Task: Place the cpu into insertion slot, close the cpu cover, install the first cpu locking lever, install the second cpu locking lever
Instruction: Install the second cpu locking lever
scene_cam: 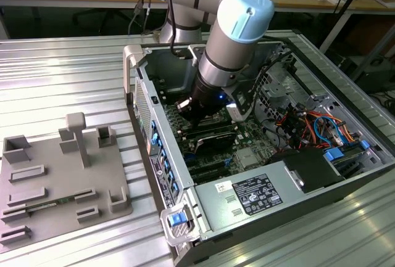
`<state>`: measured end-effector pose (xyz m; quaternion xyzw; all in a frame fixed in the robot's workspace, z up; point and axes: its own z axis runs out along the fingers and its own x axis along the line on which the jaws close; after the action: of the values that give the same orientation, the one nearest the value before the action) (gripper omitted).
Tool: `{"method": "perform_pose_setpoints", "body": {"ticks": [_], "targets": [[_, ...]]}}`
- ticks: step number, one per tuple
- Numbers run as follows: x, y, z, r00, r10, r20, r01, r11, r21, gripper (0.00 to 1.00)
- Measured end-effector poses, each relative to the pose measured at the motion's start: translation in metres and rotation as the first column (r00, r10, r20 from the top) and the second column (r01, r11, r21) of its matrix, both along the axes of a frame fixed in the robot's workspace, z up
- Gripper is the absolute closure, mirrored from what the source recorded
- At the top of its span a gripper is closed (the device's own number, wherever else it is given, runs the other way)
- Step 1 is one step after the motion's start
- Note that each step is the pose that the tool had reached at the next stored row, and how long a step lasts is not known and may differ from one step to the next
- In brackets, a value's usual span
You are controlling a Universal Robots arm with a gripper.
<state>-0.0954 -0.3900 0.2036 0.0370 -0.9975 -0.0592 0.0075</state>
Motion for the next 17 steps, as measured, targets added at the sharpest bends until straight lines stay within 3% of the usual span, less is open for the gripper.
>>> {"method": "perform_pose_setpoints", "body": {"ticks": [7, 9, 10, 11, 12, 17], "targets": [[-0.0004, 0.0006, -0.0021, 1.0, 0.0, -0.0001, 0.0, 1.0, -0.0009, 0.89], [-0.0004, 0.0008, -0.0022, 1.0, 0.0, 0.0001, 0.0, 0.9997, -0.023, 0.89], [-0.0004, 0.0006, -0.002, 1.0, 0.0, -0.0001, 0.0, 0.9992, -0.0406, 0.89], [-0.0004, 0.0008, -0.0021, 1.0, 0.0, 0.0, 0.0, 0.9988, -0.0483, 0.89], [-0.0004, 0.0008, -0.0021, 1.0, 0.0, 0.0, 0.0, 0.9986, -0.052, 0.89], [-0.0004, 0.0039, -0.0021, 1.0, 0.0, 0.0001, 0.0, 0.9987, -0.0513, 0.89]]}}
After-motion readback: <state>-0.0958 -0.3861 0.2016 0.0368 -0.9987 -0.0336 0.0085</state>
